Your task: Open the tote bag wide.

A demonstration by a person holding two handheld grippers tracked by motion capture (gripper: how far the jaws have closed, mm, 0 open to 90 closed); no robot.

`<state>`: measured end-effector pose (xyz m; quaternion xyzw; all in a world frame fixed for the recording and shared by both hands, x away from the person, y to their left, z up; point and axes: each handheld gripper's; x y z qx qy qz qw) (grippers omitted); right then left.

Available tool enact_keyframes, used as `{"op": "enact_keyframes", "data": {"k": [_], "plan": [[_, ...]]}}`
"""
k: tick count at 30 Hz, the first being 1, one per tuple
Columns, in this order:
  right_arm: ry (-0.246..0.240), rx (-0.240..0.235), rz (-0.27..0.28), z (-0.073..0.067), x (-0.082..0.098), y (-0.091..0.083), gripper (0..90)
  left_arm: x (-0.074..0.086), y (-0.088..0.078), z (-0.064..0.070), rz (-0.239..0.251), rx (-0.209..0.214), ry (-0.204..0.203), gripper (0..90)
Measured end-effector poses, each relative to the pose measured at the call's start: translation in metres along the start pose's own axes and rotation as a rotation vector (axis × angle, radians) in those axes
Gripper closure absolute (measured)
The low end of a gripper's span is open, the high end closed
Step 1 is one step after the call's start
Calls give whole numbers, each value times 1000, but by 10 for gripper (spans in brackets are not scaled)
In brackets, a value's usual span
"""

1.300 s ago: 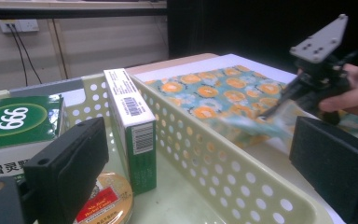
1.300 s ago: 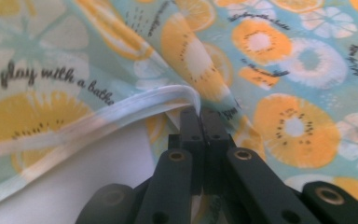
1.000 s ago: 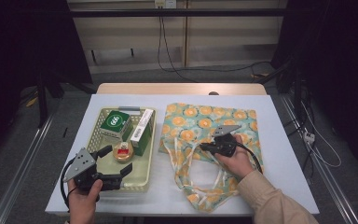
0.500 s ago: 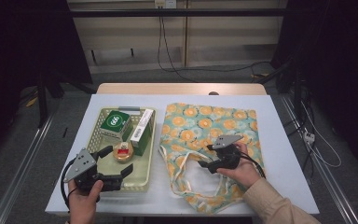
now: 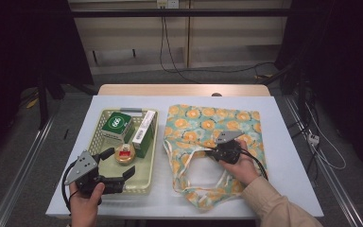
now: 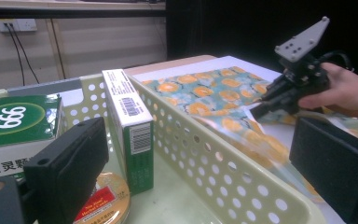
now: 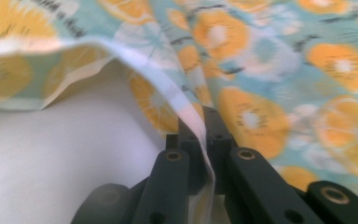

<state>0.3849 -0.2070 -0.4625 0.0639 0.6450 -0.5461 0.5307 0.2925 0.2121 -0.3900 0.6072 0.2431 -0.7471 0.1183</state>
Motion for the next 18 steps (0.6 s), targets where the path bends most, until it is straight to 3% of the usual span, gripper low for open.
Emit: {"op": "enact_keyframes", "data": {"k": [7, 11, 13, 15, 18], "plan": [[34, 98, -10, 29, -7, 16, 900, 0, -1, -1, 4, 1, 0, 43], [80, 154, -8, 50, -11, 24, 900, 0, -2, -2, 7, -3, -7, 43], [129, 185, 6, 62, -13, 26, 900, 0, -3, -2, 7, -4, -6, 43], [191, 163, 19, 70, -15, 25, 900, 0, -3, -2, 7, -2, -4, 43], [149, 209, 18, 75, -17, 20, 900, 0, -3, -2, 8, -2, -2, 43]]}}
Point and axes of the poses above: each handheld gripper's, and its own axes: y roughly forward along the jaws, x roughly out of its underside, z roughly to its right, and after that the axes turned 13 degrees about x, right-handed
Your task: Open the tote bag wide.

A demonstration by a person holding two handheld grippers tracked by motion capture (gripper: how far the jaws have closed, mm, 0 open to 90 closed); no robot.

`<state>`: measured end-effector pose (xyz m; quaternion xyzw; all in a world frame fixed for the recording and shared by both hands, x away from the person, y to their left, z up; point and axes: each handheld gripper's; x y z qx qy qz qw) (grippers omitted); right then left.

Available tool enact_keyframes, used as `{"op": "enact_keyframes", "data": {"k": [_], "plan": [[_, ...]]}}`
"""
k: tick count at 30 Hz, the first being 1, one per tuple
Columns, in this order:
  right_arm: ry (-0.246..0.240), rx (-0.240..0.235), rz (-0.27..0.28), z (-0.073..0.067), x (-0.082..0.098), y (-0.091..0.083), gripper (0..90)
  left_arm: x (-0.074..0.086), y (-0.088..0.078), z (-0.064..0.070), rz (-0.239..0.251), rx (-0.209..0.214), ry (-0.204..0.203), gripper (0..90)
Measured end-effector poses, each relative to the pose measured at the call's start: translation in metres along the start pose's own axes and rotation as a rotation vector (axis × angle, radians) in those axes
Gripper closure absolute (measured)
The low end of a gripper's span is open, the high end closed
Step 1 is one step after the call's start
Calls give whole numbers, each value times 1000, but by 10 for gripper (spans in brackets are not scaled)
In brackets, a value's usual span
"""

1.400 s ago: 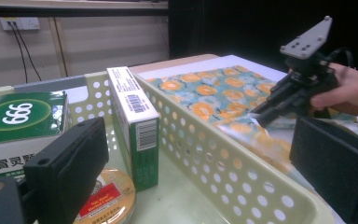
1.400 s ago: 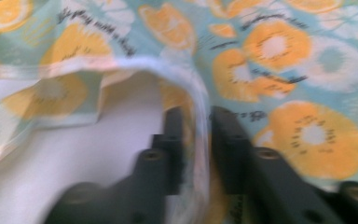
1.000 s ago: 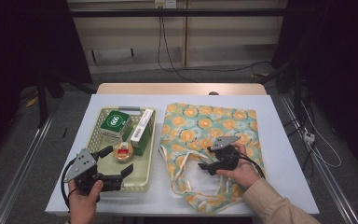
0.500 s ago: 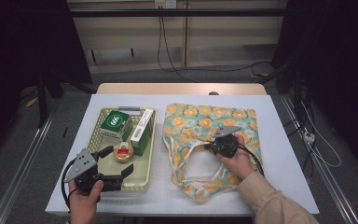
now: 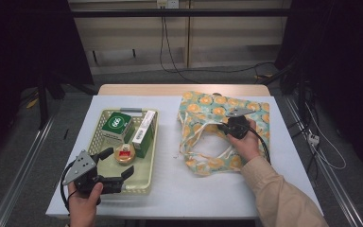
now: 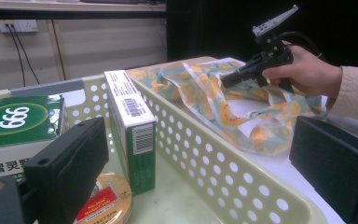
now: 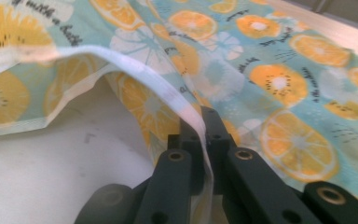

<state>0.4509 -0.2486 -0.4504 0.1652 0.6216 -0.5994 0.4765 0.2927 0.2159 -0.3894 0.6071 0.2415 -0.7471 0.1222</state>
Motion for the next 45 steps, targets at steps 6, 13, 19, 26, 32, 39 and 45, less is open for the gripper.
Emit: {"op": "enact_keyframes", "data": {"k": [6, 13, 19, 26, 32, 39, 45], "plan": [[39, -123, -26, -2, 6, -7, 868, -1, 1, 1, -1, 4, 2, 43], [-40, -160, -25, -22, 5, -27, 448, -1, 2, 3, -2, 4, 3, 43], [-65, -270, 10, -40, -1, -67, 372, -2, 2, 4, -3, 8, 8, 43], [-85, -475, 13, -90, 17, -93, 344, -4, 4, 6, -7, 13, 13, 43], [-202, -425, -51, -120, 33, -76, 667, -4, 6, 8, -9, 18, 16, 43], [-204, -539, -46, -126, 28, -86, 885, -3, 6, 7, -15, 17, 14, 43], [-262, -726, -58, -166, 33, -113, 883, -5, 7, 10, -13, 20, 19, 43]]}}
Point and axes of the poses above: each handheld gripper's, and its own axes: y roughly forward along the jaws, x roughly out of its underside, z roughly to its right, and after that the axes turned 13 degrees about x, right-handed
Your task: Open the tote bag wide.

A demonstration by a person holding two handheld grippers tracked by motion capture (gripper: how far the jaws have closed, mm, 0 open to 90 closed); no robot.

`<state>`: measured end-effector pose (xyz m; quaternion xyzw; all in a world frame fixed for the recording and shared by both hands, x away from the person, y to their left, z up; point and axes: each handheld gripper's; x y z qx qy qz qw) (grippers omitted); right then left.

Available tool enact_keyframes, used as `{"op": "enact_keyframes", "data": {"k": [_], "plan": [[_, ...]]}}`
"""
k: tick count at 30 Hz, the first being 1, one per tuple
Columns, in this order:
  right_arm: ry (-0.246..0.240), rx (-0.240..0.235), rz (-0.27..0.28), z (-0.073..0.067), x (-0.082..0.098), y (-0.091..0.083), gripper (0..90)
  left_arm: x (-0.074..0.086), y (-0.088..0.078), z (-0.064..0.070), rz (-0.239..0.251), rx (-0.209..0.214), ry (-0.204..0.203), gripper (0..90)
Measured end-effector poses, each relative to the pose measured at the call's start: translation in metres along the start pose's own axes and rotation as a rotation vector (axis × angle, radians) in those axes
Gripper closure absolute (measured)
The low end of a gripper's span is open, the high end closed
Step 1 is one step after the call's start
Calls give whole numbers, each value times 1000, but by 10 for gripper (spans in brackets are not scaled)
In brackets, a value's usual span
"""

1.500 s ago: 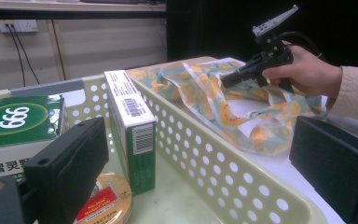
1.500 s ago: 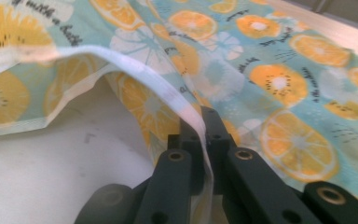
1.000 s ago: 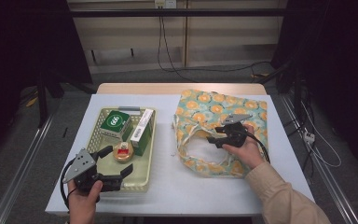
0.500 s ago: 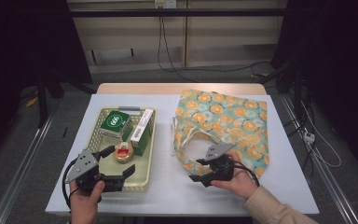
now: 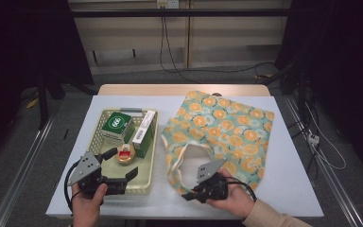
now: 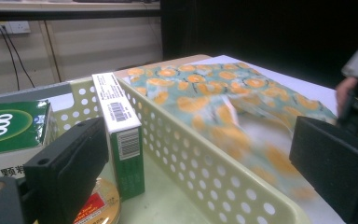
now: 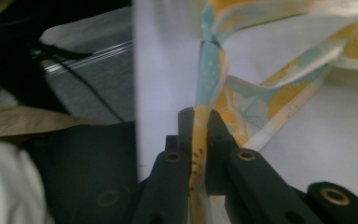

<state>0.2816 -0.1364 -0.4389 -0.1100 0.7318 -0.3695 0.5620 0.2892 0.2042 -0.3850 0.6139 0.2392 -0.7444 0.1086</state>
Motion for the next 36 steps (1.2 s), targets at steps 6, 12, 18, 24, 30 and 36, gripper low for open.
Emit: {"op": "enact_keyframes", "data": {"k": [6, 12, 18, 24, 30, 36], "plan": [[5, 4, -20, -8, 3, 4, 677, -1, 0, 2, 4, 2, 0, 43], [80, 50, 34, 10, -3, -13, 703, -1, 0, 1, -1, 2, 1, 43], [95, 62, 76, 17, -12, -28, 751, -1, 1, 2, 1, 4, -4, 43], [106, 69, 75, 26, -13, -29, 899, -1, 2, 2, 2, 7, -4, 43], [130, 106, 59, 39, -11, -30, 900, 0, 1, 1, 1, 6, -3, 43], [117, 84, 84, 29, -15, -26, 673, 0, 1, 0, -1, 3, -6, 43]]}}
Point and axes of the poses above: each handheld gripper's, and its own axes: y roughly forward along the jaws, x roughly out of its underside, z roughly to its right, and after that the axes turned 13 degrees about x, right-handed
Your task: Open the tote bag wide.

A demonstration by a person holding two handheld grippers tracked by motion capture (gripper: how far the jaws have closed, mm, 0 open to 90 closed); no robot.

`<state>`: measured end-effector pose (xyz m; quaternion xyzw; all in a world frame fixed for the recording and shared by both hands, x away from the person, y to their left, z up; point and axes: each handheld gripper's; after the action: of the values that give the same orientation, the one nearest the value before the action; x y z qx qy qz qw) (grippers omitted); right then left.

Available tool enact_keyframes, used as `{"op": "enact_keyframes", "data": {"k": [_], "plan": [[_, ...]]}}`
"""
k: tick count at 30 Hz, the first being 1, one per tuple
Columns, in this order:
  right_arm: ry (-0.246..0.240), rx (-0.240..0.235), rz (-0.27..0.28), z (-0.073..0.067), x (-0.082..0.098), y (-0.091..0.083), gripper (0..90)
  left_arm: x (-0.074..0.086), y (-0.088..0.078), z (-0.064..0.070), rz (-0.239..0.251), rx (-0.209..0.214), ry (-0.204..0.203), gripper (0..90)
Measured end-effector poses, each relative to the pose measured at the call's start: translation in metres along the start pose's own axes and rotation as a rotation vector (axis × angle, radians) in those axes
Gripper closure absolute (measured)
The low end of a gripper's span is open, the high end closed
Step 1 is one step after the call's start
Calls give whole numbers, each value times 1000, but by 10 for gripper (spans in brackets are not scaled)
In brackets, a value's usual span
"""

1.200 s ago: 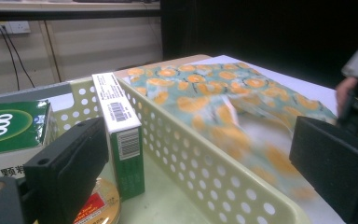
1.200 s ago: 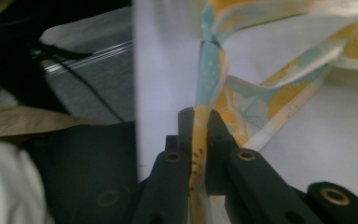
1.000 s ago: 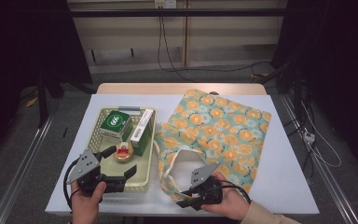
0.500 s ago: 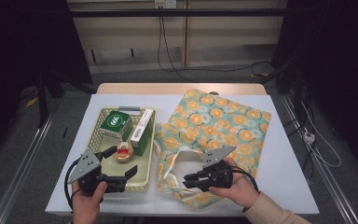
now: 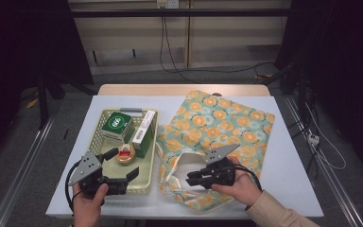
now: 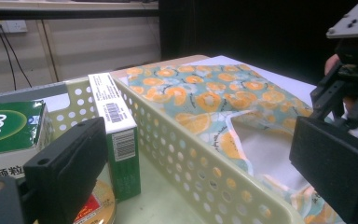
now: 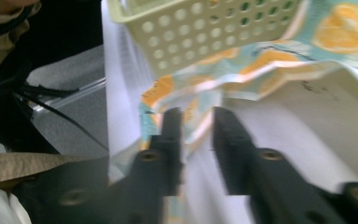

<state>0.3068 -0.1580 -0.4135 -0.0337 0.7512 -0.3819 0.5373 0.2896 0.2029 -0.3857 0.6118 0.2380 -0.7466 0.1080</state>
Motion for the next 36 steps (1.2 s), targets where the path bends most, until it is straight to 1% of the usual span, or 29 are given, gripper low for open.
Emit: {"op": "enact_keyframes", "data": {"k": [1, 2, 3, 5, 7, 8, 9, 10, 11, 12, 13, 14, 16, 19, 22, 25, 27, 29, 30, 33, 36], "plan": [[-13, 0, -5, -5, -1, 3, 606, 0, 0, 0, 1, 1, 1, 43], [-28, -7, -5, -8, -2, 6, 570, 0, 0, 0, 2, 2, 1, 43], [-33, -16, -11, -12, -3, 9, 554, 0, 0, 0, 1, 2, 3, 43], [-60, -18, -28, -18, -4, 16, 507, 0, 0, 0, 1, 3, 2, 43], [-72, -24, -50, -21, -3, 24, 517, 0, 0, 0, -1, 2, 1, 43], [-83, -16, -65, -22, -3, 28, 562, 0, 0, 0, -1, 1, 1, 43], [-95, -3, -75, -22, -2, 31, 630, 0, 0, 0, 0, 0, 0, 43], [-95, -8, -82, -21, -1, 34, 693, 0, 0, 0, -1, 1, -1, 43], [-90, -22, -85, -20, 0, 37, 781, 1, 0, 0, -2, -1, -1, 43], [-86, -21, -89, -18, 1, 38, 849, 1, -1, 0, -2, 1, 0, 43], [-81, -20, -97, -16, 2, 39, 883, 0, -1, 0, -1, 0, -2, 43], [-70, -22, -98, -13, 2, 39, 891, 0, -1, 0, 0, 0, 1, 43], [-43, -25, -72, -9, 0, 33, 898, 1, -2, -1, 1, 1, -1, 43], [-31, -3, -35, -1, -8, 18, 900, 1, -1, -1, -3, -2, -5, 43], [-4, 40, 12, 13, -14, 0, 899, 1, -1, -1, -3, 0, -1, 43], [45, 95, 49, 33, -17, -17, 900, 0, -2, 0, 3, 0, -1, 43], [68, 146, 71, 48, -17, -28, 900, 0, -2, -1, 3, 0, -2, 43], [102, 190, 81, 64, -16, -38, 900, 1, -1, 0, 3, -2, -8, 43], [115, 216, 90, 72, -15, -42, 900, 0, -1, -1, 2, 0, -4, 43], [180, 259, 112, 95, -8, -50, 900, 0, -1, -1, -1, -1, -3, 43], [223, 306, 110, 115, -1, -53, 900, 0, -1, -1, 2, -2, -2, 43]]}}
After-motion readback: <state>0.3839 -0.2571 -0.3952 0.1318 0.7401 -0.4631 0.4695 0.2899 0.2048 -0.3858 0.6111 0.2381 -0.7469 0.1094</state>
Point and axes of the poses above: each handheld gripper's, and its own axes: y roughly forward along the jaws, x roughly out of its underside, z roughly to its right, and after that the axes turned 13 degrees about x, right-handed
